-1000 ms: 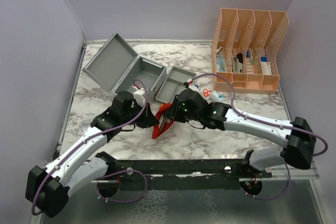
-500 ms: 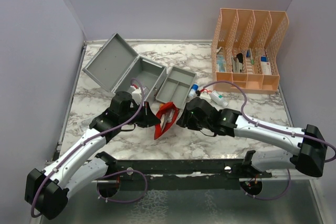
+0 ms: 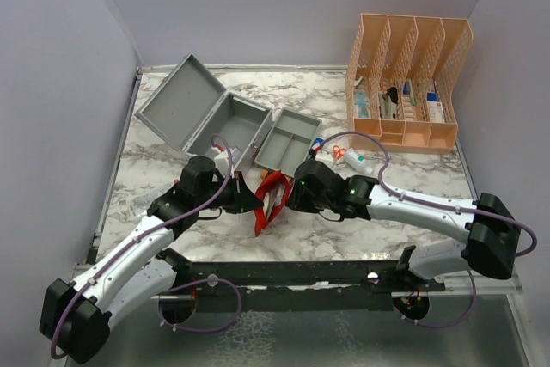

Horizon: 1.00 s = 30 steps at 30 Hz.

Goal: Organize the medicine kit

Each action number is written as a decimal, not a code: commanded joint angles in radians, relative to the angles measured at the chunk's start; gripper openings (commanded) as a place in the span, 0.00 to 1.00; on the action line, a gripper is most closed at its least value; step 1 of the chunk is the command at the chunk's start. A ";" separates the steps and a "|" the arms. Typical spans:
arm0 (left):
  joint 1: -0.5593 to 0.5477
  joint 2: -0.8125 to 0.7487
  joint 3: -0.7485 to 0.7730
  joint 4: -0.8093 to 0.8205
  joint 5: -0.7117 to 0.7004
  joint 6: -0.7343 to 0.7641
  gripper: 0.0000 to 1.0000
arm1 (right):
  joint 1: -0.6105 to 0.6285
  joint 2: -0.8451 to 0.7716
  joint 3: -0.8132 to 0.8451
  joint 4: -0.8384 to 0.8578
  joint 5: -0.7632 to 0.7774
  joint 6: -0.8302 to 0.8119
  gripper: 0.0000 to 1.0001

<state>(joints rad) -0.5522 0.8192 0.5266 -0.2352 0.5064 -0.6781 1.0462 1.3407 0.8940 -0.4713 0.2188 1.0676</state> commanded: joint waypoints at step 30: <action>0.001 0.092 -0.101 0.213 0.141 -0.186 0.00 | -0.228 -0.199 -0.132 -0.127 0.190 -0.222 0.41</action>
<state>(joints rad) -0.5518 0.8944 0.4324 -0.0521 0.5900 -0.8341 0.9165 1.1999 0.8268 -0.5808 0.3843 0.8780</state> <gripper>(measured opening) 0.018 0.405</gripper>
